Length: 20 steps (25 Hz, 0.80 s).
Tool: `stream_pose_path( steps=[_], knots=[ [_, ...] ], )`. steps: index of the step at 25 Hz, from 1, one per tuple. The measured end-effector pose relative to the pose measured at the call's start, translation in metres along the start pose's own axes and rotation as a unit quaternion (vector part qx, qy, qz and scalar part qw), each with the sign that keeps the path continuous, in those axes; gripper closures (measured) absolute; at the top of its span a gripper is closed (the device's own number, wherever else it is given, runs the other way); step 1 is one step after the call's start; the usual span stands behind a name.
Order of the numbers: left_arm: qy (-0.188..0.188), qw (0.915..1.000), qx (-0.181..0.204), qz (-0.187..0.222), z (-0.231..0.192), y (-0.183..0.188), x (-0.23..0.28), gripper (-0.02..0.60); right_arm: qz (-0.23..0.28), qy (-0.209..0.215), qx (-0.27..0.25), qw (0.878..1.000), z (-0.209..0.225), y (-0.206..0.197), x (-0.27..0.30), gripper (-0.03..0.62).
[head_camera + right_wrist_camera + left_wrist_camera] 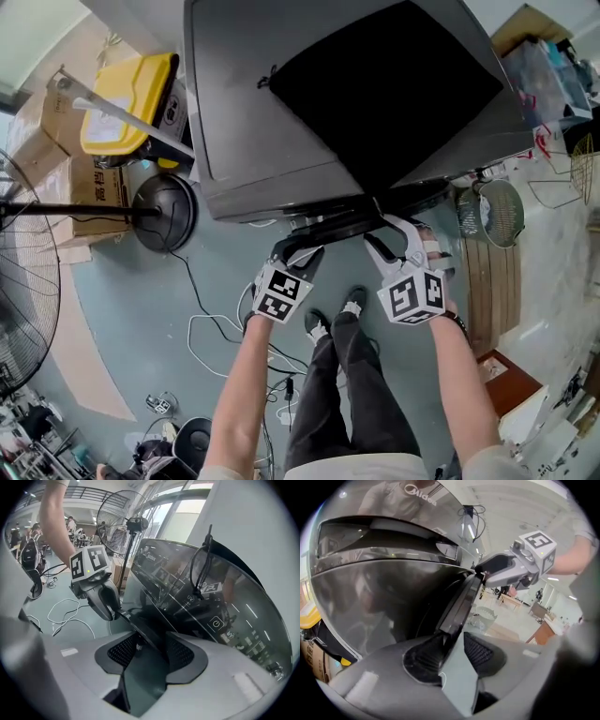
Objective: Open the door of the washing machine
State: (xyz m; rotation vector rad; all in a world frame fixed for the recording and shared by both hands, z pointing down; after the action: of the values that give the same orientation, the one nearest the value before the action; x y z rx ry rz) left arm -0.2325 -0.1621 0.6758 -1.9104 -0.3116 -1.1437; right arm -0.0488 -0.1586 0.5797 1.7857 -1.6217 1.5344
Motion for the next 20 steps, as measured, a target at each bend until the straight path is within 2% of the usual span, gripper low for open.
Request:
stream_pose_path(
  steps=[10,14,18,20],
  knots=[
    [-0.039,0.9986,0.031,-0.018,0.048,-0.027,0.0,0.408,-0.03,-0.005,0.001,1.0,-0.028,-0.021,-0.028,0.413],
    [-0.04,0.9977,0.045,-0.032,0.063,-0.032,0.0,0.41,-0.015,0.005,0.065,0.998,-0.034,-0.031,-0.041,0.414],
    [-0.038,0.9979,0.04,-0.033,0.073,-0.038,0.0,0.413,-0.022,0.018,0.107,0.994,-0.051,-0.049,-0.052,0.416],
    [-0.042,0.9982,0.032,-0.027,0.078,-0.039,0.002,0.413,-0.01,0.037,0.177,0.983,-0.058,-0.058,-0.059,0.414]
  ],
)
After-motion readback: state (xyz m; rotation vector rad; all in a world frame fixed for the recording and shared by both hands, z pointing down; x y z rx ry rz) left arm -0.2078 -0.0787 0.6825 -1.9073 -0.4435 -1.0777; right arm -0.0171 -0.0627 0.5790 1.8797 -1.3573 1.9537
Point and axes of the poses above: the fingertips, and each gripper's own axes: x forward along the fingers, z to its right, y out of its top, the point moved 8 cm from there along -x, backward along the fingers, and after that the axes turned 15 degrees about -z, right-handed, at the moved point
